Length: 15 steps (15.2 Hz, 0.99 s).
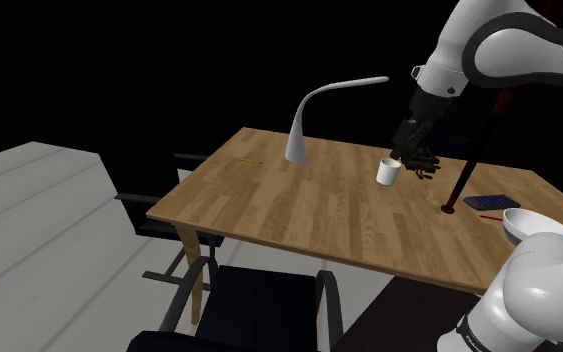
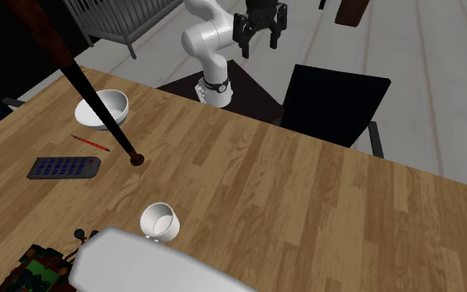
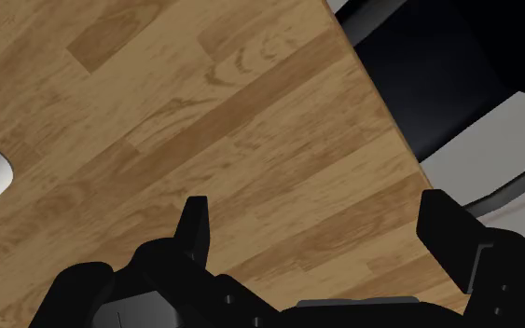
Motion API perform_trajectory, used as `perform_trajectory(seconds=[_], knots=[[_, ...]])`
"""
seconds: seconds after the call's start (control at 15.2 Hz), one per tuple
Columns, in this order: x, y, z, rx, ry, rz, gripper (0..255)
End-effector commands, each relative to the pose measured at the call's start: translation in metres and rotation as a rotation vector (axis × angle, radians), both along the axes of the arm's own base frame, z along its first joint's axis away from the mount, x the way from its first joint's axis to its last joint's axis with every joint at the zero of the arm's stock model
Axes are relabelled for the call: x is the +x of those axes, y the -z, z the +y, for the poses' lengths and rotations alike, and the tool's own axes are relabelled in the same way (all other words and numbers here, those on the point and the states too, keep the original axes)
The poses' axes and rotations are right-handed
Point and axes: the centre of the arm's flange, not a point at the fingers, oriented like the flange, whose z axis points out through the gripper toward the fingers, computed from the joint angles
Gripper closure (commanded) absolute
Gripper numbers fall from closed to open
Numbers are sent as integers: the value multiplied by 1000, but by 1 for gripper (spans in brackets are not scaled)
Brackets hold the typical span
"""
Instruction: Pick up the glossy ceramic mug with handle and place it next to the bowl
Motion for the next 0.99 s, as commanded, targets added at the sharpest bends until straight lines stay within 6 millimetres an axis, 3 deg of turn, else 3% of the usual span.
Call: perform_trajectory(seconds=[0.0, 0.92], knots=[[0, 0, 0, 0, 0, 0, 0], [79, 81, -149, -1, 16, 47, 0]])
